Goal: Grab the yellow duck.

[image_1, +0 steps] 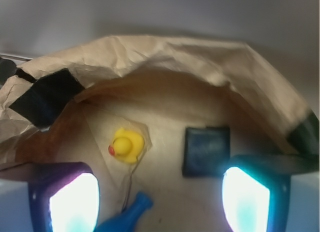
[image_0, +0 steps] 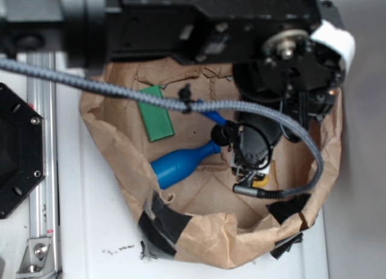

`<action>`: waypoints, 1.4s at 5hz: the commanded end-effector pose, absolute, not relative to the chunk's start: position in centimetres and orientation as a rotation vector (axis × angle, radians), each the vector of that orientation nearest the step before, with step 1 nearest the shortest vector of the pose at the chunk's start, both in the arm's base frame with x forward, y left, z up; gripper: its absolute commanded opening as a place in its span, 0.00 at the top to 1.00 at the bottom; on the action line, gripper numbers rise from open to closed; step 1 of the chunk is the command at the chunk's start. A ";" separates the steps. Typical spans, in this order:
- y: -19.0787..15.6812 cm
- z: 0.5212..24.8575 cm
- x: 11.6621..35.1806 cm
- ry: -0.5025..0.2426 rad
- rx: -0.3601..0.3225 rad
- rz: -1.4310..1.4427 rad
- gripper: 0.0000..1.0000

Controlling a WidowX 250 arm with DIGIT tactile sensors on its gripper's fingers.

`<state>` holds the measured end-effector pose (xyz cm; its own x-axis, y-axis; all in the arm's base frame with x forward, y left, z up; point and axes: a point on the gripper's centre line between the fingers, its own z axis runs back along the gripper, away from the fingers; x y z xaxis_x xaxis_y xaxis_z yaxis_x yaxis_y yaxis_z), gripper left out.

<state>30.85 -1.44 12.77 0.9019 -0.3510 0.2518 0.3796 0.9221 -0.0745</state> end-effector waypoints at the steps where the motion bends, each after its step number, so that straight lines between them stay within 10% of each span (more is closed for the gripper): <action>1: -4.8 9.5 29.9 -0.200 -0.045 -0.535 0.00; 7: -6.8 8.0 30.2 -0.192 -0.058 -0.658 0.00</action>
<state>29.90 -5.34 6.78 0.7959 -0.5851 0.1555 0.5949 0.8035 -0.0214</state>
